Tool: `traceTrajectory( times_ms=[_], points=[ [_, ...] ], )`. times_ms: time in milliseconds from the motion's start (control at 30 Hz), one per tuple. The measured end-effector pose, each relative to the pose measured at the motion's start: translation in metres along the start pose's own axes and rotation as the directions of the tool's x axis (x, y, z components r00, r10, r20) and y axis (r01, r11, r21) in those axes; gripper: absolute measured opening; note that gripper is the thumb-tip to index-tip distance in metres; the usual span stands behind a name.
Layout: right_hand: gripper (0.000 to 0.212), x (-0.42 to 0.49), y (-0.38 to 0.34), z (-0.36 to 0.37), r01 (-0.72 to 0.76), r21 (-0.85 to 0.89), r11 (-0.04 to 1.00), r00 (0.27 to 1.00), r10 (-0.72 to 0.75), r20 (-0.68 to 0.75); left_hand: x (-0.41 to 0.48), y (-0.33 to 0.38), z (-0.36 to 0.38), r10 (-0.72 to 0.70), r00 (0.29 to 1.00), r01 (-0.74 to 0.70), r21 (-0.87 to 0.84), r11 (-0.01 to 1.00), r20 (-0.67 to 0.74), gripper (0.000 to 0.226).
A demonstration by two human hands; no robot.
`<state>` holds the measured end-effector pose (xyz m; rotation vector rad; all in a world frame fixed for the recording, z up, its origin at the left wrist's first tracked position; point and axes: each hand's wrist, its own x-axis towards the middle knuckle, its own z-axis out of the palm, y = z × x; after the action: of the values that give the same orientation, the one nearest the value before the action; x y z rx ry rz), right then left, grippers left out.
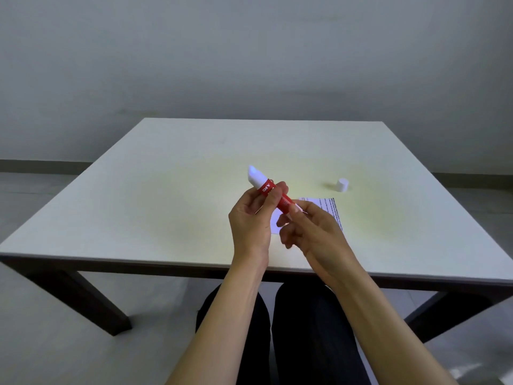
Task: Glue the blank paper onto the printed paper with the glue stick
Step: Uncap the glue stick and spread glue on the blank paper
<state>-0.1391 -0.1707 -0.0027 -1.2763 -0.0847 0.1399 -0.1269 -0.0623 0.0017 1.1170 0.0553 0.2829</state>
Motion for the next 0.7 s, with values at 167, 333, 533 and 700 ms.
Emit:
traceTrajectory(
  times_ms=[167, 333, 533, 700],
  points=[
    [0.059, 0.006, 0.000, -0.003, -0.230, -0.021, 0.973, 0.971, 0.228, -0.074, 0.002, -0.009, -0.005, -0.029, 0.998, 0.028, 0.002, 1.000, 0.057, 0.004],
    [0.033, 0.009, 0.004, -0.001, -0.024, 0.092, 0.995, 0.999, 0.020, 0.042, 0.007, -0.012, -0.003, -0.032, 0.997, 0.028, 0.051, 0.998, 0.072, 0.015],
    [0.022, 0.035, -0.010, -0.026, -0.065, 0.403, 0.913, 0.946, 0.185, -0.266, 0.058, -0.004, -0.063, -0.218, 0.879, -0.254, 0.803, 0.540, 0.425, 0.069],
    [0.023, 0.060, -0.013, -0.037, -0.054, 0.349, 0.936, 0.953, 0.153, -0.262, 0.103, 0.008, -0.102, -0.467, 0.755, -0.382, 0.887, 0.259, 0.461, 0.077]
  ],
)
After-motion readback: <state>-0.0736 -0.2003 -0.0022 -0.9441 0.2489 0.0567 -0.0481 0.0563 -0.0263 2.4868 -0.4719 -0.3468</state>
